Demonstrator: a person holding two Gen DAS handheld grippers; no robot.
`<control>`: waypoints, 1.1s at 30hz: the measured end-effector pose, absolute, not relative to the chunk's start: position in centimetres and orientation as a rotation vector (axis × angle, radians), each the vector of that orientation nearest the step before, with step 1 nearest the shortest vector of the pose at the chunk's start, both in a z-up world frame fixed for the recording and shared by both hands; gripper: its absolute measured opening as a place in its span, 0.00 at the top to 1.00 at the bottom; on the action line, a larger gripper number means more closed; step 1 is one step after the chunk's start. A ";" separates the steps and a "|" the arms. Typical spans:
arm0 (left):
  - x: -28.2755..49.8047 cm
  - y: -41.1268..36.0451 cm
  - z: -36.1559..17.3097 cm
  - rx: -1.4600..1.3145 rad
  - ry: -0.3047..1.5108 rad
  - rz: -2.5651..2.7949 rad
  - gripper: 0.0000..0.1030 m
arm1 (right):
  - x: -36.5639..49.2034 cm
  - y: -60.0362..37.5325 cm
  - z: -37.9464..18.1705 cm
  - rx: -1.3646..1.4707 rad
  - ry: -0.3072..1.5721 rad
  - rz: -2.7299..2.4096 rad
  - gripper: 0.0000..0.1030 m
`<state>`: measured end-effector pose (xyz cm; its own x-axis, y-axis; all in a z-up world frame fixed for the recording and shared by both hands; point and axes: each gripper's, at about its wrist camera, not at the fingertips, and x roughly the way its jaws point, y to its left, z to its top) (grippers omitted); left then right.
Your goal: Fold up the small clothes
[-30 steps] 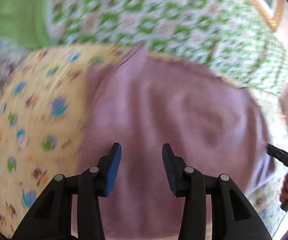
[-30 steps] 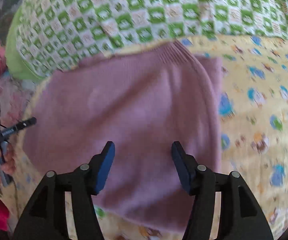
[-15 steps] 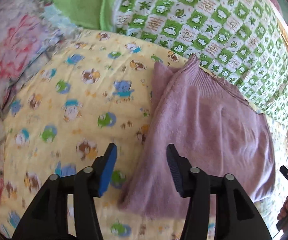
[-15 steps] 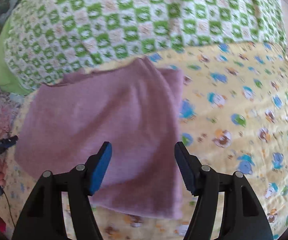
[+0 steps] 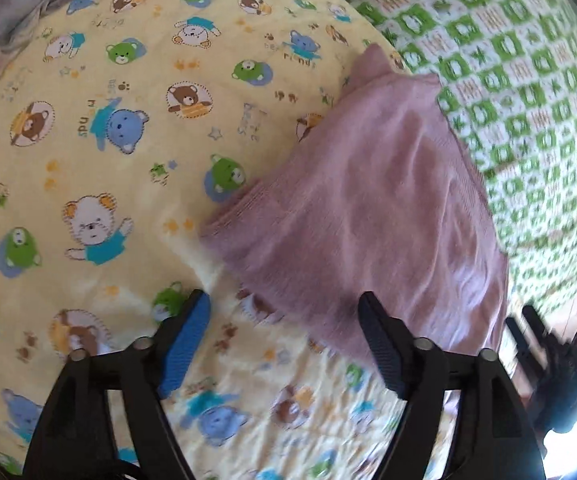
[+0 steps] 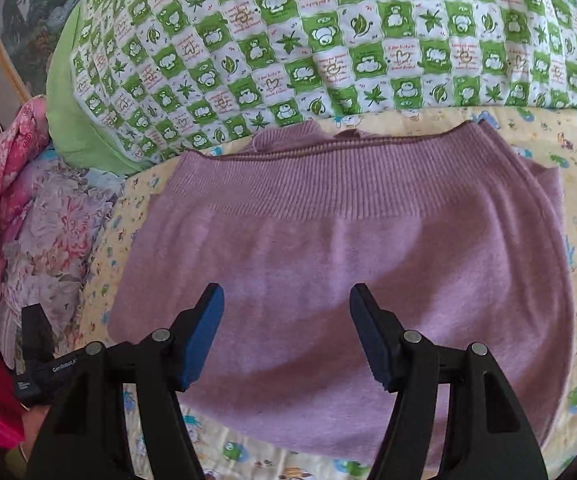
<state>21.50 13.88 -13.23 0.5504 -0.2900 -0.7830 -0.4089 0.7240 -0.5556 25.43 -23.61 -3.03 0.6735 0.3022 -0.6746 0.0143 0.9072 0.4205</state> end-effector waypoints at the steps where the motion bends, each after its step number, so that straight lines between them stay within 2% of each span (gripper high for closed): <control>1: 21.9 13.9 -13.3 -0.828 0.997 0.085 0.23 | 25.5 -23.6 -3.1 0.419 0.825 0.168 0.36; 3: 22.8 14.0 -13.5 -0.883 0.967 0.088 0.23 | 25.2 -23.9 -3.5 0.423 0.833 0.158 0.36; 6: 24.4 13.9 -13.6 -0.911 0.931 0.112 0.31 | 24.3 -25.5 -4.3 0.451 0.852 0.118 0.36; 7: 24.9 13.6 -13.6 -0.908 0.922 0.103 0.53 | 23.9 -26.1 -4.5 0.462 0.857 0.104 0.36; 8: 25.5 13.5 -13.7 -0.909 0.927 0.080 0.79 | 23.3 -27.0 -4.8 0.481 0.862 0.081 0.36; 11: 26.3 12.3 -12.4 -0.840 0.906 0.066 0.87 | 21.6 -29.5 -5.4 0.526 0.864 0.027 0.36; 18: 27.4 4.0 -4.2 -0.506 0.783 -0.108 0.89 | 18.5 -34.7 -6.0 0.608 0.828 -0.077 0.36; 23: 27.5 -6.2 0.0 -0.300 0.714 -0.380 0.90 | 16.8 -37.8 -5.8 0.696 0.777 -0.128 0.36; 25: 27.2 -10.2 -0.4 -0.232 0.737 -0.481 0.90 | 16.4 -38.6 -5.3 0.702 0.763 -0.138 0.36; 28: 27.4 -15.3 -4.1 -0.138 0.842 -0.565 0.89 | 16.4 -39.5 -4.9 0.710 0.750 -0.133 0.36; 33: 27.9 -17.1 -8.8 -0.091 0.975 -0.569 0.80 | 18.4 -38.8 -4.6 0.684 0.772 -0.054 0.36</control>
